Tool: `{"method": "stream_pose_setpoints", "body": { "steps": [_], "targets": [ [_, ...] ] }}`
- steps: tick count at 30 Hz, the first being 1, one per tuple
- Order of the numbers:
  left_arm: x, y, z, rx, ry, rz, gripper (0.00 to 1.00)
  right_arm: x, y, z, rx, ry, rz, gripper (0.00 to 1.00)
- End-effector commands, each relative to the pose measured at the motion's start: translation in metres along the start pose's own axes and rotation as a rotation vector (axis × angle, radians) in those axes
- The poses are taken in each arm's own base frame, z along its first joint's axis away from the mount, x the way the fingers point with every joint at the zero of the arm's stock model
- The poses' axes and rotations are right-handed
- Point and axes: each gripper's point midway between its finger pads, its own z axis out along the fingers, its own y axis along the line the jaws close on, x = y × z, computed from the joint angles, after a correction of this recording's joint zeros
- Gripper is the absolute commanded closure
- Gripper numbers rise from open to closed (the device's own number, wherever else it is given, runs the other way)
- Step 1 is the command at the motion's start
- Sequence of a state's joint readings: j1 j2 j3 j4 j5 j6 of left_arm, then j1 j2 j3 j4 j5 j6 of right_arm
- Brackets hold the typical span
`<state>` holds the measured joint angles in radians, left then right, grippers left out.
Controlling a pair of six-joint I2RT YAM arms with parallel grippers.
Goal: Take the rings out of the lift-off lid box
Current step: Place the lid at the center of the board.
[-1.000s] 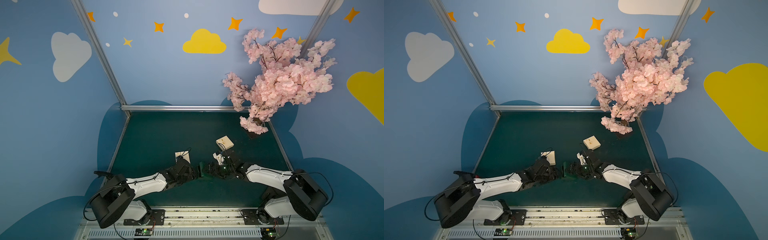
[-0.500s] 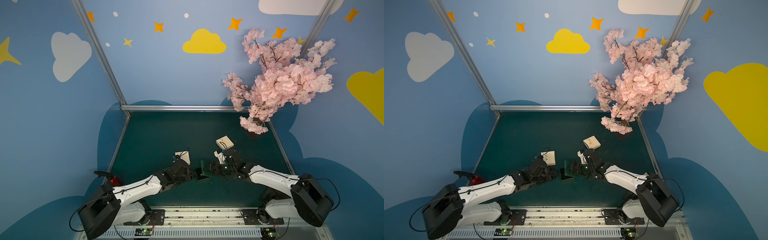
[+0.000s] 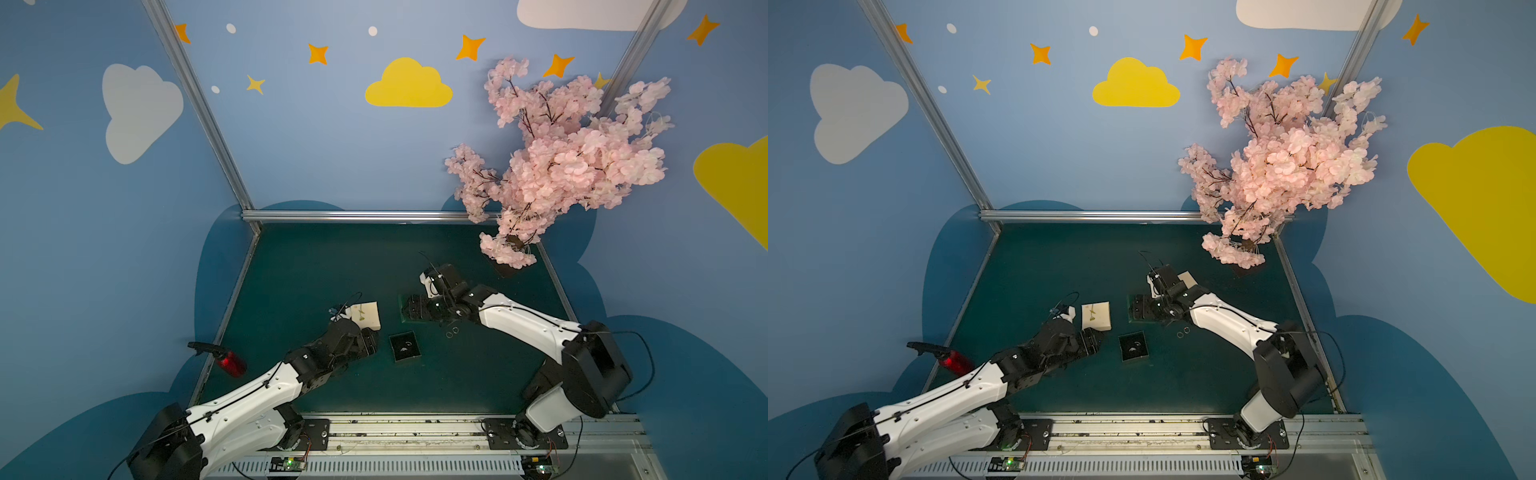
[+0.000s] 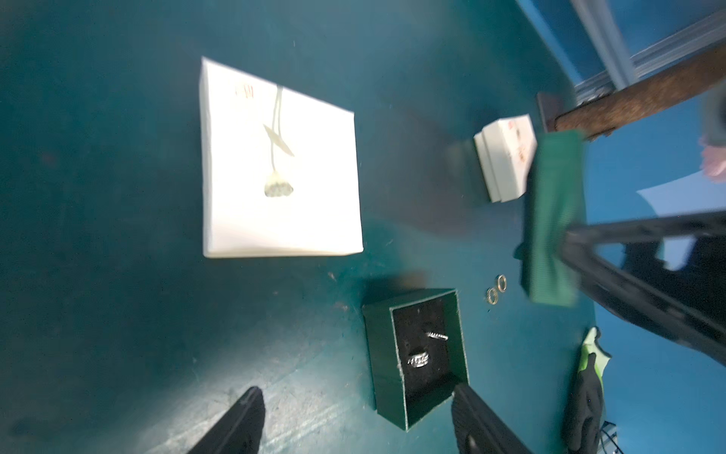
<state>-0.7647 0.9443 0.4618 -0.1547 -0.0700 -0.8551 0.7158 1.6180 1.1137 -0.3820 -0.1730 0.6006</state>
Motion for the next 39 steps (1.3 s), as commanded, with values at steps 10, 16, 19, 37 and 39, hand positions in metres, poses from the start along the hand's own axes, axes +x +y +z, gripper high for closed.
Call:
{"method": "stream_pose_setpoints", "body": {
  "steps": [10,16,19,37,39],
  "targets": [
    [-0.040,-0.001,-0.022,0.003,-0.133,0.051,0.22,-0.017,-0.028,0.030,0.213,0.136,-0.058,0.05],
    [-0.049,0.000,-0.018,0.020,-0.130,0.026,0.19,-0.014,-0.025,0.021,0.197,0.152,-0.076,0.05],
    [-0.051,-0.001,-0.013,0.034,-0.127,0.023,0.19,-0.009,-0.019,0.010,0.159,0.150,-0.110,0.06],
    [-0.031,-0.026,0.018,0.175,0.023,0.035,0.18,0.084,0.008,-0.006,-0.084,0.277,-0.353,0.58],
    [-0.029,-0.023,0.020,0.167,0.030,0.027,0.18,0.085,0.009,-0.004,-0.087,0.266,-0.352,0.58]
  ]
}}
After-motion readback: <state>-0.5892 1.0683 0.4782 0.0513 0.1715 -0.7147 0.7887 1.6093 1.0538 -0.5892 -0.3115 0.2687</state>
